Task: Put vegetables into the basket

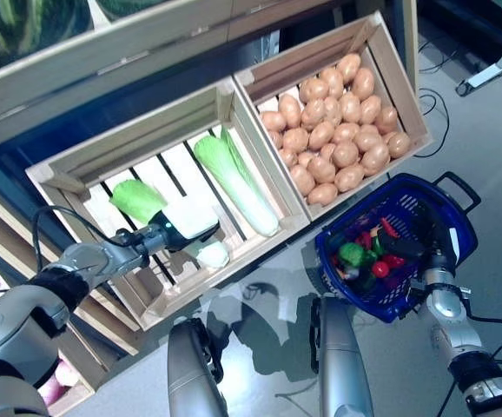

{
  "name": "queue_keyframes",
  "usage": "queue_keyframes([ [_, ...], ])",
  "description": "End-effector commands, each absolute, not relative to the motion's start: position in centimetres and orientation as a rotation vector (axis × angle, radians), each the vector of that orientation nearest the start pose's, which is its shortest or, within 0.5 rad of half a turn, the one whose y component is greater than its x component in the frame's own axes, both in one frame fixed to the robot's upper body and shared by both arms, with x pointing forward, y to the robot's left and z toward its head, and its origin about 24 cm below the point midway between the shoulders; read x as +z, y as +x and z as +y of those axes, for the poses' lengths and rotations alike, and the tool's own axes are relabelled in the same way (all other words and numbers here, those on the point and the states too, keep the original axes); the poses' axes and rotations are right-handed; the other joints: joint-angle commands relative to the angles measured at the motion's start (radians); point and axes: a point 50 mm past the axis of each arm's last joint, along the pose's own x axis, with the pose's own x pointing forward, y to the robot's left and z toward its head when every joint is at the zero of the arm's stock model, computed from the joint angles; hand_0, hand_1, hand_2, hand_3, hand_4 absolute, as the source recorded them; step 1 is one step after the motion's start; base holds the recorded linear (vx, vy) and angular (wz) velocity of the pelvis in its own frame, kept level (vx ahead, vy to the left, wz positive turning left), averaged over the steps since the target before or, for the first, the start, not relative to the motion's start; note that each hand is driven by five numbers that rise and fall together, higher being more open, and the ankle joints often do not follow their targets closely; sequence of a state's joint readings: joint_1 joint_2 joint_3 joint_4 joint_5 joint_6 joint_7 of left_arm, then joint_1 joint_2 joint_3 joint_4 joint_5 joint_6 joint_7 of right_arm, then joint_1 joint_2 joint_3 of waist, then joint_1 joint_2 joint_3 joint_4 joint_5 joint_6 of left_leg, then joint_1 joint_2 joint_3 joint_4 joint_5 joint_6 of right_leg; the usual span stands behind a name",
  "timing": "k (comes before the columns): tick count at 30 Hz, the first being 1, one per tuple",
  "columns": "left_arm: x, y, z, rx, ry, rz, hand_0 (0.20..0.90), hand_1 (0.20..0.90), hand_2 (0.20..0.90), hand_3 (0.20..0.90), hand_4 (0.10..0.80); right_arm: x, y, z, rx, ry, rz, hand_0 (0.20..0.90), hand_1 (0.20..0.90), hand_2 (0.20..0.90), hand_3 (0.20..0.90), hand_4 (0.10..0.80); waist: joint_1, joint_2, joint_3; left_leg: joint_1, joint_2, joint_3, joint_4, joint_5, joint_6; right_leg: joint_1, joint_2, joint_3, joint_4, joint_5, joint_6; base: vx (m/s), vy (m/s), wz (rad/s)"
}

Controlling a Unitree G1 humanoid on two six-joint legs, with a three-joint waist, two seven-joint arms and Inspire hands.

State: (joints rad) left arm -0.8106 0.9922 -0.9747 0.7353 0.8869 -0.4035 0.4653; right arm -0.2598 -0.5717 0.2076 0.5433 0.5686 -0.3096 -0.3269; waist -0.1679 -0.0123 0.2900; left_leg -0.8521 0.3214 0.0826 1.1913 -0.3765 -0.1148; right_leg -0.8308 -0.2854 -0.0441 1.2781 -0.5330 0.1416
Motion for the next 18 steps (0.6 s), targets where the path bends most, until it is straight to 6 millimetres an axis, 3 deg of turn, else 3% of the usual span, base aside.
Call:
queue_keyframes([
  [1,14.7,34.2,25.8,-0.247,1.909,-0.587,0.3,0.3,0.3,0.3,0.4,9.3,30.1,-27.1,-0.364,0.016,-0.282,0.9,0.9,0.9,0.9,0.8,0.017,0.024,-0.04,0.132,0.006,0.027,-0.176,0.005,0.037,0.094,-0.044,-0.031,-0.222,0.168,-0.007,-0.046,-0.041,0.05],
  [2,14.6,34.1,25.4,-0.247,1.883,-0.606,0.3,0.3,0.3,0.3,0.4,9.0,30.1,-26.8,-0.369,0.024,-0.276,0.9,0.9,0.9,0.9,0.8,0.025,0.025,-0.056,0.176,0.001,0.043,-0.249,0.048,0.046,0.131,-0.047,-0.047,-0.286,0.208,-0.016,-0.049,-0.047,0.08],
  [10,12.5,33.3,25.0,-0.24,1.747,-0.575,0.3,0.3,0.3,0.3,0.4,7.1,29.6,-25.5,-0.374,0.022,-0.232,0.9,0.9,0.9,0.9,0.8,0.057,0.019,-0.114,0.379,-0.015,0.078,-0.419,0.08,0.043,0.319,-0.069,-0.099,-0.436,0.249,-0.003,0.027,-0.044,0.02],
  [18,10.9,32.1,25.7,-0.176,1.573,-0.514,0.3,0.3,0.3,0.3,0.4,5.4,29.0,-24.7,-0.362,0.019,-0.171,0.9,0.9,0.9,0.9,0.8,0.071,0.026,-0.149,0.529,-0.039,0.119,-0.604,0.155,0.034,0.472,-0.034,-0.139,-0.624,0.309,0.0,0.033,-0.023,0.01],
])
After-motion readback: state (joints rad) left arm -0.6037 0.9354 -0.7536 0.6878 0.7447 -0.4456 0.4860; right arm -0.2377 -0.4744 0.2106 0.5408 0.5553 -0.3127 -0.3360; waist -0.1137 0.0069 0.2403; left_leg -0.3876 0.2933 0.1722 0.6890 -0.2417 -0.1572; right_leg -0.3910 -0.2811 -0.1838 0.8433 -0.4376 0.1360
